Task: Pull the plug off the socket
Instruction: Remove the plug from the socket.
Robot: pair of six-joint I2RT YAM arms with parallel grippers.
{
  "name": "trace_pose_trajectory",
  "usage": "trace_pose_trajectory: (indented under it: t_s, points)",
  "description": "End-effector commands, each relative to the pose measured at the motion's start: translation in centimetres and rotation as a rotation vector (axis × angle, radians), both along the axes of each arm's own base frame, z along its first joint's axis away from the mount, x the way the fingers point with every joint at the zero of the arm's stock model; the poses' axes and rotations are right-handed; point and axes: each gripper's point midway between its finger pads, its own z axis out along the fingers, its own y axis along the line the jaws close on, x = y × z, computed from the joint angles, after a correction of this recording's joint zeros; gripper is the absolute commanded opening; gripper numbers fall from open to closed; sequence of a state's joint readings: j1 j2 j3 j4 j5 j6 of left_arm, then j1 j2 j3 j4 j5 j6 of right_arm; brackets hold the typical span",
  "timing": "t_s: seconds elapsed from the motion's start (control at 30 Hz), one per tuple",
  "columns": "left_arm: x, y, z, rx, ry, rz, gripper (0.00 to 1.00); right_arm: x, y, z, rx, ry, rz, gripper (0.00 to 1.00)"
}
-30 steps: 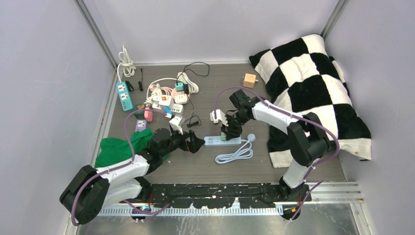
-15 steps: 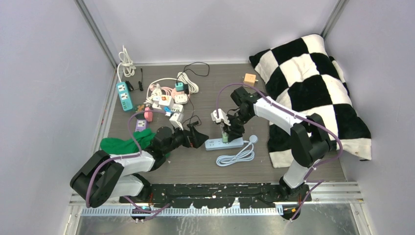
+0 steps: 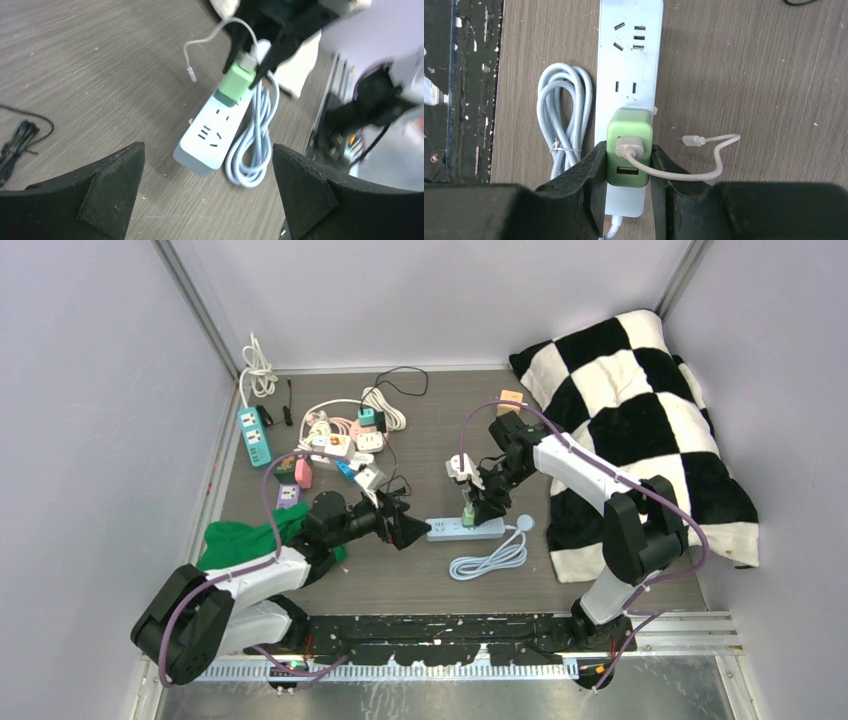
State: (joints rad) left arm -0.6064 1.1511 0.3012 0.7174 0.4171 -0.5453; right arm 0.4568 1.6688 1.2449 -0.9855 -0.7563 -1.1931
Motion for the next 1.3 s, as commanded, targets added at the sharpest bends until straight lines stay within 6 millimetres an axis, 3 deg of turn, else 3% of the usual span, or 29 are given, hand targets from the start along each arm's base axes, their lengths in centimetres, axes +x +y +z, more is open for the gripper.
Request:
trace_pose_trajectory:
  t_s: [0.0, 0.17, 0.43, 0.67, 0.87, 1.03, 1.13, 1.27]
  points:
    - [-2.6, -0.9, -0.6, 0.201, -0.309, -0.298, 1.00, -1.6, 0.6, 1.1, 0.068, 0.013, 0.059, 0.01]
    - [-3.3, -2.3, -1.8, 0.272, -0.450, -0.425, 1.00, -1.6, 0.3, 0.1, 0.044, 0.007, 0.049, 0.01]
    - [-2.6, -5.2, -5.3, 0.321, -0.470, -0.477, 1.00, -1.6, 0.0, -1.0, 0.017, -0.003, 0.040, 0.01]
    - [-0.3, -5.7, -6.9, 0.345, -0.526, -0.363, 0.99, -1.3, -0.2, -1.9, -0.004, -0.014, 0.028, 0.01]
    - [-0.5, -6.3, -7.8, 0.359, -0.517, -0.377, 0.91, -1.2, 0.0, -2.3, -0.003, -0.003, 0.011, 0.01]
    - [-0.8, -6.1, -9.0, 0.376, -0.485, -0.384, 0.80, -1.0, 0.1, -2.6, -0.004, 0.004, -0.009, 0.01]
    - [-1.2, -6.2, -9.5, 0.375, -0.474, -0.402, 0.67, -0.9, 0.0, -2.9, -0.013, 0.001, -0.020, 0.01]
    - [-1.5, -6.3, -9.9, 0.374, -0.464, -0.424, 0.40, -0.8, -0.2, -3.3, -0.023, 0.004, -0.030, 0.01]
